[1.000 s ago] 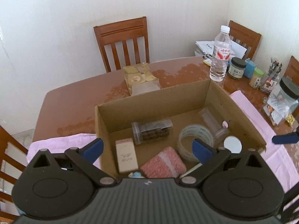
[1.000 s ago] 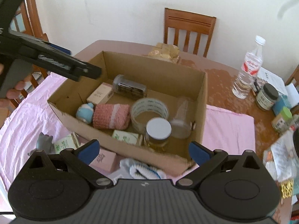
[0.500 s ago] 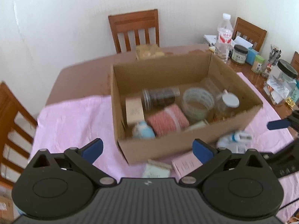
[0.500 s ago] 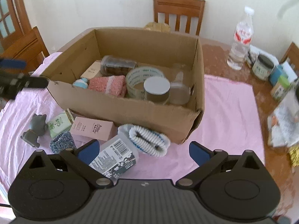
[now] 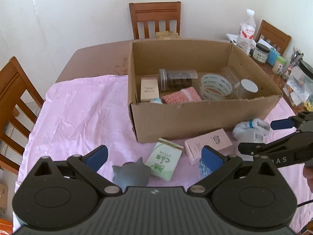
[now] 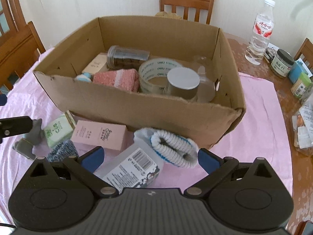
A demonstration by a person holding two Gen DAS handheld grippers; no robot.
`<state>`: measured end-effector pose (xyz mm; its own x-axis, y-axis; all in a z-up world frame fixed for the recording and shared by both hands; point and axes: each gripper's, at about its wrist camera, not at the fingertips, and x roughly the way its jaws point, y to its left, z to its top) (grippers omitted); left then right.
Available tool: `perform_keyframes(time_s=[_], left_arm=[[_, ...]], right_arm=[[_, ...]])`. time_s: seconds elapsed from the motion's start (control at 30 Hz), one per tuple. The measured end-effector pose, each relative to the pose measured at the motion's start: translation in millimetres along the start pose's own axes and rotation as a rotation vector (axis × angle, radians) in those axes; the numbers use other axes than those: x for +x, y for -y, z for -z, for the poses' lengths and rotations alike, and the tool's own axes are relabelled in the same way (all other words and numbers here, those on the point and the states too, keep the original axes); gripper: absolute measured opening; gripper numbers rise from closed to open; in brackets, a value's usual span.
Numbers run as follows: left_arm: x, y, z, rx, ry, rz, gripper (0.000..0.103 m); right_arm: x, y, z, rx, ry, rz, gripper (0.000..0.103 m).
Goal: Organize objects
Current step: 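Withdraw both tools from the box back over the table items, then grasp the blue-grey knit sock with the left tool while the right tool grasps the white translucent pad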
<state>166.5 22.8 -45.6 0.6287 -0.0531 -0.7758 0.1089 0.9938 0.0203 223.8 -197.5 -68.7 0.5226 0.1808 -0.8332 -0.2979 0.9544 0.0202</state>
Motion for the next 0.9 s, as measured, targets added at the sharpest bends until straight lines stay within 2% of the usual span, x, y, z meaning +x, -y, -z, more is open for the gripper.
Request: perform_keyframes(time_s=[0.17, 0.4, 0.57, 0.73, 0.9], left_arm=[[0, 3, 2, 0.024, -0.003, 0.007, 0.101], [6, 24, -1, 0.077, -0.009, 0.088, 0.101], [17, 43, -4, 0.116, -0.02, 0.149, 0.101], [31, 54, 2, 0.155, -0.042, 0.121, 0.101], [28, 40, 13, 0.135, -0.063, 0.105, 0.101]], right_arm=[[-5, 9, 10, 0.036, -0.007, 0.008, 0.103], [-16, 24, 34, 0.099, -0.034, 0.072, 0.103], [-23, 35, 51, 0.15, -0.035, 0.064, 0.103], [-28, 39, 57, 0.164, -0.032, 0.086, 0.103], [-30, 39, 59, 0.173, -0.024, 0.07, 0.103]])
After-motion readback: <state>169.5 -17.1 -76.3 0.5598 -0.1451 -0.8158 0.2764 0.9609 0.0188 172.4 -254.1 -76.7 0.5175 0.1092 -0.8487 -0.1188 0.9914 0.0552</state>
